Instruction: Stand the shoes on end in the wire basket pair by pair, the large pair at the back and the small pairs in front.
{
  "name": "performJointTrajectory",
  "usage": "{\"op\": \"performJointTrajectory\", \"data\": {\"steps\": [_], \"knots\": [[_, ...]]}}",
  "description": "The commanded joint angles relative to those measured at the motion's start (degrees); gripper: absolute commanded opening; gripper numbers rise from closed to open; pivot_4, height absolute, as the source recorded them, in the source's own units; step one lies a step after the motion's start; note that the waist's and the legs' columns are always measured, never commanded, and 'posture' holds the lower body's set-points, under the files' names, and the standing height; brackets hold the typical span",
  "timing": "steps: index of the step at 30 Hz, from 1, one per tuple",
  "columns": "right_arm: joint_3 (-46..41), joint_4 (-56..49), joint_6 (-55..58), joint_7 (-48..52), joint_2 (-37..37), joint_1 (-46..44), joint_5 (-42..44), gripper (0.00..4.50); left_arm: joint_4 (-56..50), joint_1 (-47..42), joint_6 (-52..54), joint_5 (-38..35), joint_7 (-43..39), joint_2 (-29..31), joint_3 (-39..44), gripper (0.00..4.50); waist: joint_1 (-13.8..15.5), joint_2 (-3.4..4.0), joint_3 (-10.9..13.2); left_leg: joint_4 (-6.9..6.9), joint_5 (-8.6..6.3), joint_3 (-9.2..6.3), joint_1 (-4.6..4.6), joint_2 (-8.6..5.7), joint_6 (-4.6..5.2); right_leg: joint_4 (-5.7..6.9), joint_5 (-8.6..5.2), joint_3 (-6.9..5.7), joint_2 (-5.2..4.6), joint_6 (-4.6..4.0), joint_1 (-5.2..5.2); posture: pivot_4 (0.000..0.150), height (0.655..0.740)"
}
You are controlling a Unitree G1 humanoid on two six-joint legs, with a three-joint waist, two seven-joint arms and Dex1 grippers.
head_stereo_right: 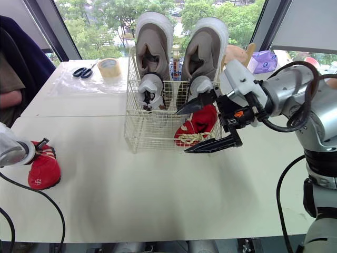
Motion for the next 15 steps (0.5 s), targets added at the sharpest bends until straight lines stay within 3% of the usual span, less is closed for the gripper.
{"op": "performJointTrajectory", "data": {"steps": [1,4,6,10,12,15], "knots": [[-1.9,-0.6,0.0,-0.3,-0.6,-0.7,1.0,4.50,-5.8,-0.6,-0.4,-3.7,4.4,1.9,2.0,0.18,-0.1,-0.03,0.0,0.00,0.00,0.00,0.00,0.01,0.00,0.00,0.00,0.00,-0.01,0.00,0.00,0.150,0.7400],[-1.8,0.7,0.4,-0.4,0.1,-1.3,1.5,4.50,-12.7,-5.4,-0.9,-6.4,8.5,4.5,1.0,0.18,0.0,-0.18,0.1,0.00,0.02,0.00,-0.07,0.03,-0.05,-0.02,0.00,0.01,-0.04,-0.01,-0.08,0.150,0.7400],[-1.7,1.8,0.7,-0.8,0.9,-1.9,2.0,4.50,-17.4,-11.9,-1.5,-6.7,6.0,5.6,-0.8,0.18,0.3,-0.54,0.1,0.02,0.03,-0.07,-0.14,0.03,-0.08,-0.02,-0.02,-0.04,-0.06,-0.07,-0.09,0.150,0.7400],[-1.0,3.6,-0.1,-0.6,1.7,-2.2,0.9,4.50,-25.8,-19.6,-0.6,-3.6,-10.8,4.7,-3.6,0.18,0.0,-0.52,0.0,0.04,0.08,-0.06,-0.24,-0.08,-0.16,-0.30,0.02,-0.10,-0.10,-0.31,-0.01,0.150,0.7400],[-0.7,4.5,-0.4,-0.6,1.8,-2.1,0.4,4.50,-33.8,-17.3,-2.9,-4.4,-17.4,1.9,-1.1,0.18,-0.3,-0.47,0.0,0.03,0.05,0.11,-0.18,-0.15,-0.11,-0.33,0.06,-0.03,-0.15,-0.24,0.00,0.150,0.7400],[-0.7,5.9,-0.1,-0.7,1.7,-2.4,-0.2,4.50,-45.8,-10.0,-6.1,4.2,-28.9,-1.2,3.3,0.18,-1.4,-0.52,0.0,-0.04,0.03,0.25,-0.19,-0.05,-0.07,-0.39,0.13,-0.01,-0.10,-0.12,-0.10,0.150,0.7400]]}}
